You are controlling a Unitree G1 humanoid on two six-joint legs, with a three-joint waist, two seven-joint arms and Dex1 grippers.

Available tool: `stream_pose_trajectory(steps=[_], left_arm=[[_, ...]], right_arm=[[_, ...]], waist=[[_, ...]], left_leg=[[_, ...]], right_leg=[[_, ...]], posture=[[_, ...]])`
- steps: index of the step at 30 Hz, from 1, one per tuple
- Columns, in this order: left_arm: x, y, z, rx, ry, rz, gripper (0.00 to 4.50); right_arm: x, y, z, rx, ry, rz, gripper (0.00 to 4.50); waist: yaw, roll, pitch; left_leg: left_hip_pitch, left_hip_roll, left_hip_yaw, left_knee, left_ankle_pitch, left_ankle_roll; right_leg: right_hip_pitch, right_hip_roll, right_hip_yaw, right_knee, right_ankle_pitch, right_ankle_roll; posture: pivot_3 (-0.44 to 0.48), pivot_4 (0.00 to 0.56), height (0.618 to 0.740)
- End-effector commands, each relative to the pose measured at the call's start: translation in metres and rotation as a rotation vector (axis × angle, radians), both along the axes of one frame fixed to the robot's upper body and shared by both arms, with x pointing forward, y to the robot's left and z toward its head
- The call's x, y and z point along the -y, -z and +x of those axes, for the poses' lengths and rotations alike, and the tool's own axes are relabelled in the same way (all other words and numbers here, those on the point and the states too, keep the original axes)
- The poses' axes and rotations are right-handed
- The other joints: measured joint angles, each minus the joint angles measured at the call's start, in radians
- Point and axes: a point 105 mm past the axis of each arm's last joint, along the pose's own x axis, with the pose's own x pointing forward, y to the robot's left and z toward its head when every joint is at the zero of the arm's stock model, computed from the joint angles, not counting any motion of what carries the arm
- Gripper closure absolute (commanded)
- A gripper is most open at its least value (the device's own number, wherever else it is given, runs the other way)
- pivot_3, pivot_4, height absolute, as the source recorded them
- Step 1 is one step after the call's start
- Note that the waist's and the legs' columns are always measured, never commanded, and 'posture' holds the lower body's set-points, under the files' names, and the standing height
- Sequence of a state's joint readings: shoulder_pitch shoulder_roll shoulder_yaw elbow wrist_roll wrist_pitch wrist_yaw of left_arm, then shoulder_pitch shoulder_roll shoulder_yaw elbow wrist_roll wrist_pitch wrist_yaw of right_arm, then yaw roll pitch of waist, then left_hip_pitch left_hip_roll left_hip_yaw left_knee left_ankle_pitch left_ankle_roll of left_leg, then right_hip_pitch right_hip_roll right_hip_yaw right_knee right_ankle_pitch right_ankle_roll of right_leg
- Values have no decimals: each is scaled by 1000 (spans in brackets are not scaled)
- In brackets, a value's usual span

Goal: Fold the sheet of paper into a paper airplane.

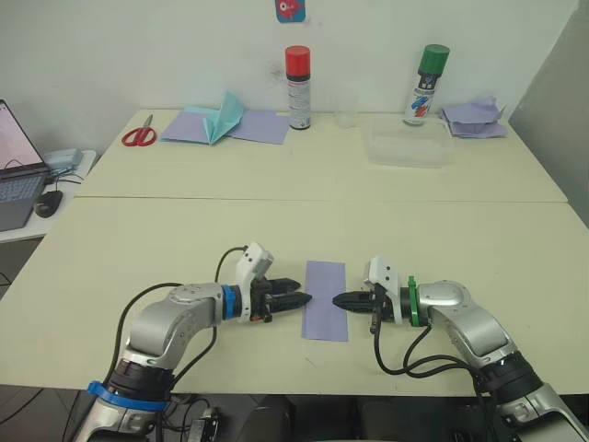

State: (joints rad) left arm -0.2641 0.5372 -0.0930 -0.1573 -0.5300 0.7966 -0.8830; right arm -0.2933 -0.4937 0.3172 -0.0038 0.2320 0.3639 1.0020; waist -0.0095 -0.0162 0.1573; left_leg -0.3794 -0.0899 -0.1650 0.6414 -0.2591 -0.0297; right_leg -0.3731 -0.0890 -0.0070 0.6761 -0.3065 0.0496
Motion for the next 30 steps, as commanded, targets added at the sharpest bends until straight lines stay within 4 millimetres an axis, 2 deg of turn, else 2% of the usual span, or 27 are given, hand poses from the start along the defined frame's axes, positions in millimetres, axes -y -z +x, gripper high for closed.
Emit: stream_pose_trajectory(steps=[1, 4, 7, 12, 19, 30], left_arm=[[-6, -14, 2, 78, 23, 0, 2511], [-6, -11, 2, 107, 36, 35, 3474], [-3, -10, 4, 143, 46, 54, 4461], [3, -2, 5, 209, 89, 124, 4488], [5, 10, 2, 235, 140, 182, 4488], [14, 10, 3, 264, 172, 181, 4488]], right_arm=[[12, 19, 5, -43, 75, -71, 4500], [11, 17, 6, -43, 77, -59, 4500], [11, 6, 8, -36, 81, -15, 4500], [14, -3, 8, -27, 80, -17, 4500], [11, 1, 6, -36, 82, -22, 4500], [11, 3, 5, -42, 90, -27, 4500]], waist=[[0, 0, 0], [0, 0, 0], [0, 0, 0], [5, 1, 2], [6, 1, 2], [6, 1, 3]], left_leg=[[0, 0, 0, 0, 0, 0], [0, 0, 0, 0, 0, 0], [0, 0, 0, 0, 0, 0], [-2, -1, 0, 0, 0, 0], [-3, -2, 0, -1, 0, 0], [-3, -1, 0, -1, 0, 0]], right_leg=[[0, 0, 0, 0, 0, 0], [0, 0, 0, 0, 0, 0], [0, 0, 0, 0, 0, 0], [0, 0, 0, -1, 0, 0], [0, -1, 0, -3, 0, 0], [0, -1, 0, -3, 0, 0]], posture=[[0, 150, 740], [0, 150, 740], [0, 150, 740], [0, 150, 740], [0, 150, 740], [0, 150, 740]])
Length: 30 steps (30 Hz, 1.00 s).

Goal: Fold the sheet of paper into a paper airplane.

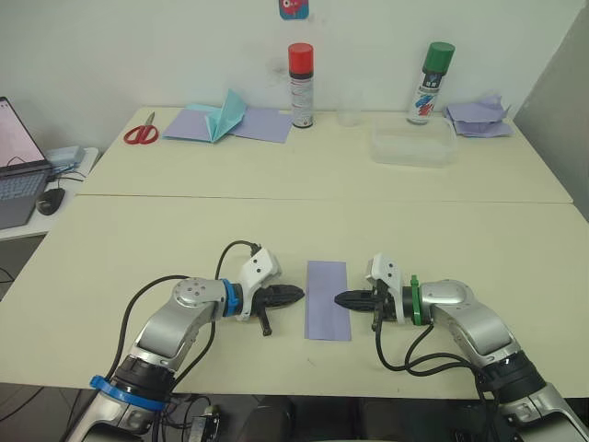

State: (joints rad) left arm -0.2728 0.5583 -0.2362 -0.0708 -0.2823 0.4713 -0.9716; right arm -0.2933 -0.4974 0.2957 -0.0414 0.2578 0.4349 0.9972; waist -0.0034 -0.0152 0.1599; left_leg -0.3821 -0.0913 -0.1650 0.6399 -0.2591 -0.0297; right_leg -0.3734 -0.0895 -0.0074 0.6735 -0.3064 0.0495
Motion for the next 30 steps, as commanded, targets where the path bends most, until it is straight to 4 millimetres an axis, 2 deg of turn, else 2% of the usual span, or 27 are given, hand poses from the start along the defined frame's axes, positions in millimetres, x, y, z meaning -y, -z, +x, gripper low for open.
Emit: stream_pose_trajectory(steps=[1, 10, 18, 23, 30], left_arm=[[7, -10, 2, 46, 30, -12, 4488], [3, -20, 7, 87, 44, 19, 4488], [6, -5, 2, 69, 81, 73, 4488], [6, -5, 2, 74, 83, 75, 4488], [23, -20, 9, 105, 83, -14, 4488]], right_arm=[[9, 9, 5, -13, 68, -41, 4500], [7, 11, 5, -14, 70, -43, 4500], [7, 12, 5, -15, 75, -43, 4500], [6, 13, 5, -14, 75, -43, 4500], [4, 14, 4, -15, 68, -43, 4500]], waist=[[0, 0, 0], [-2, 0, 0], [-2, 0, 0], [-2, 0, 0], [-2, 0, 0]], left_leg=[[0, 0, 0, 0, 0, 0], [0, 0, 0, 0, 0, 0], [0, 0, 0, 0, 0, 0], [0, 1, 0, 0, 0, 0], [0, 0, 0, 0, 0, 0]], right_leg=[[0, 0, 0, 0, 0, 0], [0, 0, 0, 0, 0, 0], [0, 0, 0, 0, 0, 0], [0, 0, 0, 0, 0, 0], [0, 0, 0, 0, 0, 0]], posture=[[0, 150, 740], [0, 150, 740], [0, 150, 740], [0, 150, 740], [0, 150, 740]])
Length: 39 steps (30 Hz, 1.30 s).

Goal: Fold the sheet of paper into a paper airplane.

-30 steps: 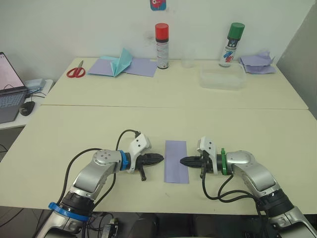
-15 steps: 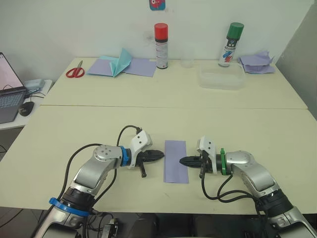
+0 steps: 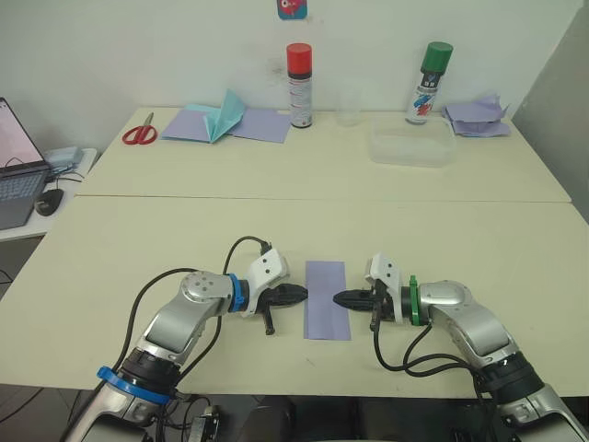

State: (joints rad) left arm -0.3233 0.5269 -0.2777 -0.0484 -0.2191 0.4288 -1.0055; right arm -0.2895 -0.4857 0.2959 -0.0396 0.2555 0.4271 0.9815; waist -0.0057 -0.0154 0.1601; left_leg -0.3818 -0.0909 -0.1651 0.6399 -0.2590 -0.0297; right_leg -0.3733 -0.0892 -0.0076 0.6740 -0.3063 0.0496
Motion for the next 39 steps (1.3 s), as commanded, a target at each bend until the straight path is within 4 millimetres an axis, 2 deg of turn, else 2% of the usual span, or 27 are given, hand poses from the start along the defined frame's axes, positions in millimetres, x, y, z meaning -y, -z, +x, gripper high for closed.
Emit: stream_pose_trajectory(steps=[1, 9, 19, 22, 27, 33, 36, 39], left_arm=[[9, -18, 7, 56, 10, -48, 4488], [19, -28, 13, 84, 36, -62, 4488], [32, -17, 15, 88, 63, -43, 4488], [32, -17, 15, 89, 70, -38, 4488], [34, -17, 15, 94, 80, -36, 4488], [36, -20, 16, 100, 84, -48, 4488], [36, -19, 16, 100, 86, -49, 4500], [37, -20, 16, 100, 88, -53, 4500]], right_arm=[[6, 14, 4, -23, 57, -52, 4500], [6, 15, 4, -20, 57, -53, 4500], [8, 12, 5, -13, 70, -50, 4500], [10, 4, 7, 2, 80, -37, 4500], [14, -26, 11, 13, 119, 45, 4500], [17, -49, 12, -51, 184, 132, 4500], [12, -55, 9, -118, 201, 163, 3602], [2, -62, 7, -172, 225, 187, 2524]], waist=[[-1, 0, 0], [-3, 0, 0], [-3, 0, 0], [-3, 0, 0], [1, 0, 3], [3, -1, 4], [2, -1, 4], [1, -1, 4]], left_leg=[[0, 0, 0, 0, 0, 0], [0, 0, 0, 0, 0, 0], [0, 0, 0, 0, 0, 0], [0, 0, 0, 0, 0, 0], [-1, -2, 0, 0, 0, 0], [-3, -2, 0, 0, 0, -1], [-3, -2, 0, 0, 0, -1], [-4, -2, 0, 0, 0, -1]], right_leg=[[0, 0, 0, 0, 0, 0], [0, 1, 0, 0, 0, 0], [0, 1, 0, 1, 0, 0], [0, 1, 0, 1, 0, 0], [0, 1, 0, 1, 0, 0], [-2, 0, 0, 0, 0, 0], [-3, 0, -1, 0, 0, -1], [-5, -1, -1, 0, 0, -1]], posture=[[0, 150, 740], [0, 150, 740], [0, 150, 740], [0, 150, 740], [0, 150, 740], [0, 150, 740], [0, 150, 740], [0, 150, 740]])
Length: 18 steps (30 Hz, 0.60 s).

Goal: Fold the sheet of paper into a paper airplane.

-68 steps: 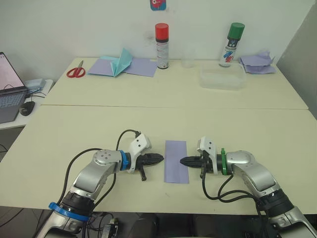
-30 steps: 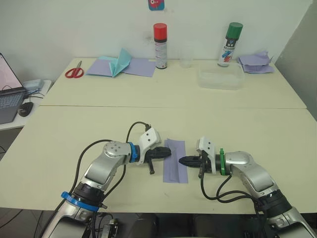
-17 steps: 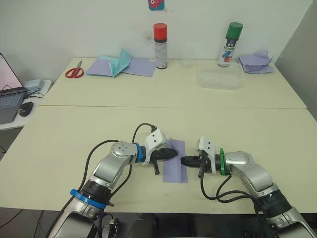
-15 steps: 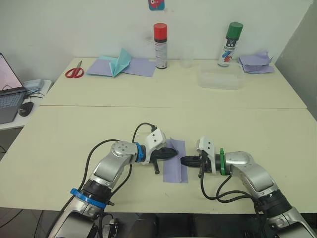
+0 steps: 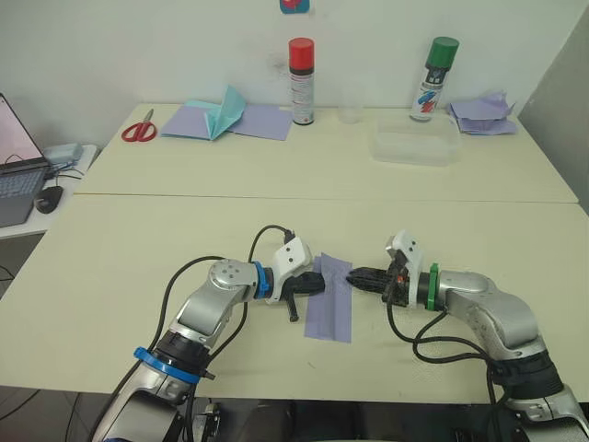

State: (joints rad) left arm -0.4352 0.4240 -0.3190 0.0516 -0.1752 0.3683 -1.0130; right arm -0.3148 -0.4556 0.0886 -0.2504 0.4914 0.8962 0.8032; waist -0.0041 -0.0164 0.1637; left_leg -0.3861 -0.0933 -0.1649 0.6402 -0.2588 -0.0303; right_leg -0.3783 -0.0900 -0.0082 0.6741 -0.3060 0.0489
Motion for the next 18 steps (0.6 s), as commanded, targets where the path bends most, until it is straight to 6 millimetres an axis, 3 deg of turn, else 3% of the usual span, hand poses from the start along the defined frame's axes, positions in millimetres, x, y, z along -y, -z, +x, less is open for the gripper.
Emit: stream_pose_trajectory(steps=[1, 4, 12, 18], left_arm=[[6, -10, 2, 37, 21, -19, 4500], [9, -14, 2, 40, 27, -45, 4500], [17, -21, 1, 35, 39, -95, 4500], [16, -18, 0, 37, 35, -89, 4500]], right_arm=[[-11, -21, 0, -2, 23, 40, 2127], [-14, -17, 1, -98, 81, 59, 1076], [-16, -15, -11, -260, 100, 76, 1076], [-13, -7, -13, -270, 115, 22, 1076]], waist=[[0, 0, 0], [0, 0, 0], [0, 0, 0], [-2, 0, 0]], left_leg=[[-1, 0, 0, 0, 0, 0], [-1, 0, 0, 0, 0, 0], [-3, -1, 0, 1, 0, 0], [-6, 0, 1, 2, 0, 0]], right_leg=[[-1, 0, 0, 0, 0, 0], [-1, 0, 0, 1, 0, 0], [-3, 0, 0, 2, 0, 0], [-7, 0, 0, 5, 0, 0]], posture=[[0, 150, 740], [0, 150, 740], [0, 150, 740], [0, 150, 740]])
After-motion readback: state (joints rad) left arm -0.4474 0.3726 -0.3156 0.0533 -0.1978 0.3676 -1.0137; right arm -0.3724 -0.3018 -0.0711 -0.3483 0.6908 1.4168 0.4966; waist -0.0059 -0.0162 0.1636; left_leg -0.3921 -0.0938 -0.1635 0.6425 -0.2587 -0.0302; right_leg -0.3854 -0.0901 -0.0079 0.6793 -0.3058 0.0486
